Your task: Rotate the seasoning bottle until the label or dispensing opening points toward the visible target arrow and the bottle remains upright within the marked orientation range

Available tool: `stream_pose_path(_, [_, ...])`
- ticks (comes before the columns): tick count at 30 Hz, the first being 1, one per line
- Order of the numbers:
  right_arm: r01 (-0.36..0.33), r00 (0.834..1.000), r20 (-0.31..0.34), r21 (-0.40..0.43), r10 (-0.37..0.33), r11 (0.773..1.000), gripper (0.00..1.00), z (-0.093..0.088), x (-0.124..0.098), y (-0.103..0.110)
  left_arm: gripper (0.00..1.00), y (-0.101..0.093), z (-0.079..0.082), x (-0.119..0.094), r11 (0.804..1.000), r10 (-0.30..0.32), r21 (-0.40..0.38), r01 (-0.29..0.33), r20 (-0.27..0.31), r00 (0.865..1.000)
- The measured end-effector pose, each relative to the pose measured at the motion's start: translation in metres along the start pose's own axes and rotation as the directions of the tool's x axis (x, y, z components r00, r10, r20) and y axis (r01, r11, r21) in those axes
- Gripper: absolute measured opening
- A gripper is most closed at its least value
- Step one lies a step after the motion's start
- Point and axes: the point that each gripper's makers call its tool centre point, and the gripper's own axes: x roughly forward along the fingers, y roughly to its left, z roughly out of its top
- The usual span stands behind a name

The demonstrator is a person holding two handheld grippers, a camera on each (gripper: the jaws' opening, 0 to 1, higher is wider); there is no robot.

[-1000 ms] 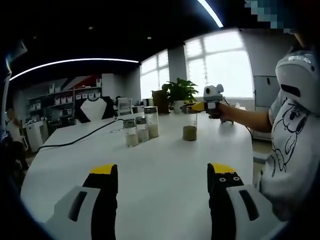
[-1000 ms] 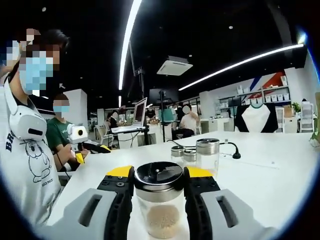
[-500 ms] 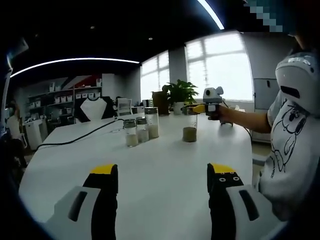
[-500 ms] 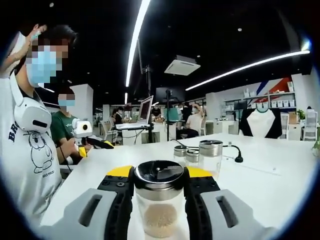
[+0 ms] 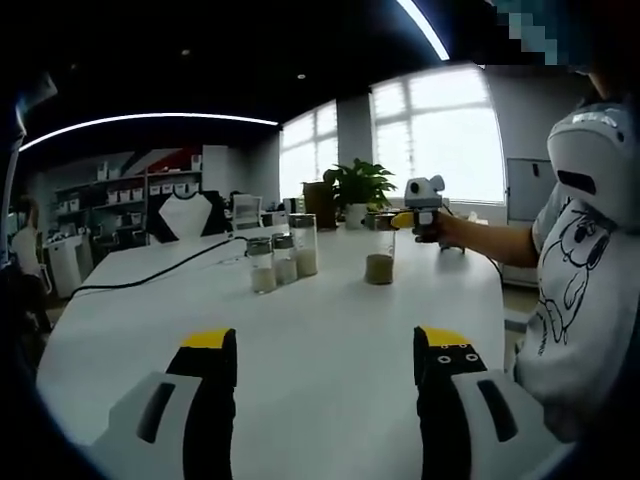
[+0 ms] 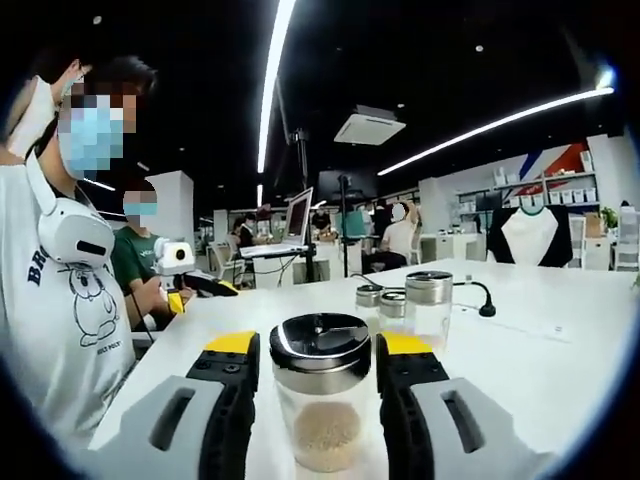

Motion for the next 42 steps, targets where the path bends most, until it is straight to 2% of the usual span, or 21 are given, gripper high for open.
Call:
stream_pose_path(1, [0.003,1.000,0.007,-0.001,-0.003,1.000,0.61,0.003,-0.001,0.000,0.76,0.000,0.001,0.000,1.000,0.000,0.001,0.000,0.000,1.000])
stream_pose_path(3, [0.026,0.999,0.043,-0.018,-0.025,0.999,0.58,0.015,-0.006,0.000,0.76,0.002,0.002,0.001,1.000,0.002,0.003,-0.002,0.000,1.000])
stream_pose_path(6, [0.087,0.994,0.060,-0.016,-0.086,0.996,0.58,0.024,-0.014,-0.003,0.76,0.002,0.004,0.003,1.000,0.001,0.004,-0.001,0.003,1.000])
stream_pose_path(9, [0.154,0.986,0.058,0.008,-0.155,0.988,0.57,0.022,-0.019,-0.004,0.76,0.001,0.005,0.006,1.000,-0.007,0.005,0.007,0.006,1.000])
stream_pose_path(10, [0.203,0.978,0.049,0.008,-0.203,0.979,0.57,0.019,-0.022,-0.006,0.76,0.001,0.005,0.008,1.000,-0.008,0.005,0.008,0.005,1.000])
stream_pose_path(12, [0.226,0.972,0.064,-0.010,-0.225,0.974,0.57,0.018,-0.024,-0.001,0.76,0.002,0.005,0.009,1.000,-0.007,0.007,0.007,0.006,1.000])
stream_pose_path(16, [0.275,0.961,0.030,-0.041,-0.274,0.961,0.53,0.009,-0.028,0.010,0.76,0.004,0.009,0.011,1.000,-0.009,0.000,0.009,0.019,1.000])
stream_pose_path(20, [0.290,0.957,0.038,-0.050,-0.289,0.956,0.54,0.011,-0.027,0.026,0.75,0.009,0.014,0.013,1.000,-0.001,-0.005,0.001,0.032,0.999])
stream_pose_path(25, [0.378,0.926,0.024,-0.127,-0.378,0.917,0.56,0.011,-0.035,0.029,0.74,0.013,0.020,0.018,1.000,0.009,-0.022,-0.008,0.050,0.999])
stream_pose_path(28, [0.386,0.922,0.031,-0.116,-0.385,0.915,0.55,0.012,-0.039,0.035,0.74,0.015,0.020,0.019,1.000,0.020,-0.015,-0.019,0.048,0.999])
stream_pose_path(32, [0.444,0.896,0.052,-0.114,-0.441,0.889,0.55,0.013,-0.050,0.037,0.73,0.019,0.021,0.021,0.999,0.028,-0.036,-0.026,0.061,0.998])
stream_pose_path(36, [0.486,0.873,0.021,-0.121,-0.487,0.866,0.55,0.003,-0.058,0.037,0.71,0.023,0.024,0.026,0.997,0.041,-0.065,-0.037,0.069,0.997])
stream_pose_path(39, [0.515,0.857,0.042,-0.084,-0.513,0.853,0.55,-0.002,-0.063,0.040,0.71,0.021,0.031,0.030,0.998,0.052,-0.044,-0.048,0.087,0.995])
stream_pose_path(42, [0.519,0.855,0.065,-0.073,-0.515,0.852,0.56,-0.008,-0.064,0.043,0.71,0.022,0.035,0.035,0.998,0.058,-0.041,-0.054,0.100,0.993])
